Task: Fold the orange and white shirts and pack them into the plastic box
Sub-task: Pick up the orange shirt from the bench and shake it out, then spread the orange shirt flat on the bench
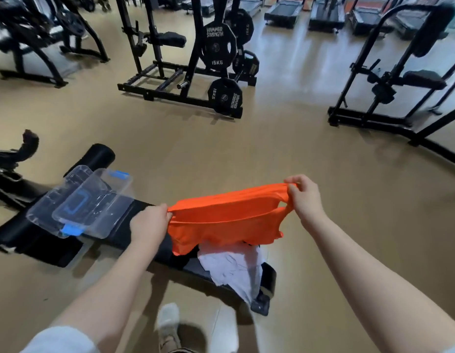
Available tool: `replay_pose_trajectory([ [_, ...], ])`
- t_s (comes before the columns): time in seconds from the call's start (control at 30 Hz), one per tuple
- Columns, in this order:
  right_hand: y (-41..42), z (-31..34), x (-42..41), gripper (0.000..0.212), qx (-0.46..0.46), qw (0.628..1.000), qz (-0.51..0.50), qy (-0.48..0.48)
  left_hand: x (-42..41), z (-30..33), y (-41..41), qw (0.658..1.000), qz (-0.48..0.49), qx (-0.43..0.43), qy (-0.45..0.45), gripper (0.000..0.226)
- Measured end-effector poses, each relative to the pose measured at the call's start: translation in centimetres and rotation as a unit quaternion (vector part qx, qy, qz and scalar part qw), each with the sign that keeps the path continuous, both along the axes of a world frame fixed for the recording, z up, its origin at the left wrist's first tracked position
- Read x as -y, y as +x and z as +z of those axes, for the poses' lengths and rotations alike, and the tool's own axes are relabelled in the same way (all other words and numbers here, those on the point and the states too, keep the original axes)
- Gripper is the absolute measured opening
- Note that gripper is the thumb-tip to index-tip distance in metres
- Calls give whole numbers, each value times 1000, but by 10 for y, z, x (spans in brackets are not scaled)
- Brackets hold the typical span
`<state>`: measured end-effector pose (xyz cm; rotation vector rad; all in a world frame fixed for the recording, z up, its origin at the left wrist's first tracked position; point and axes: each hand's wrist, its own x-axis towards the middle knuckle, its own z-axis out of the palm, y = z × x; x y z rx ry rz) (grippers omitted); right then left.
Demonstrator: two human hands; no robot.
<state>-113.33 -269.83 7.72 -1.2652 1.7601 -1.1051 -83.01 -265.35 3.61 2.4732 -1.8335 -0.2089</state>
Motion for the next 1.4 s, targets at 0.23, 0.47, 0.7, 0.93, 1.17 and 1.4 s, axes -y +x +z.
replay_pose_trajectory([
  [0.23,-28,4,-35,19,451,883,-62,112,-24,35,-68,756,200,-610,-133,21],
  [0.47,-60,22,-70,68,300,954,-12,-29,-48,103,-124,675,43,-725,-132,21],
  [0.7,-86,103,-65,32,268,933,-17,-242,-59,184,-171,562,-112,-793,-207,22],
  [0.93,-61,98,-12,17,63,974,58,-208,-54,143,-121,694,29,-682,-227,17],
  [1.17,21,-21,33,19,-163,964,199,-68,-59,7,-46,817,179,-545,-66,17],
  [1.4,107,-111,96,19,-176,948,262,33,-24,-90,25,833,288,-473,-5,10],
])
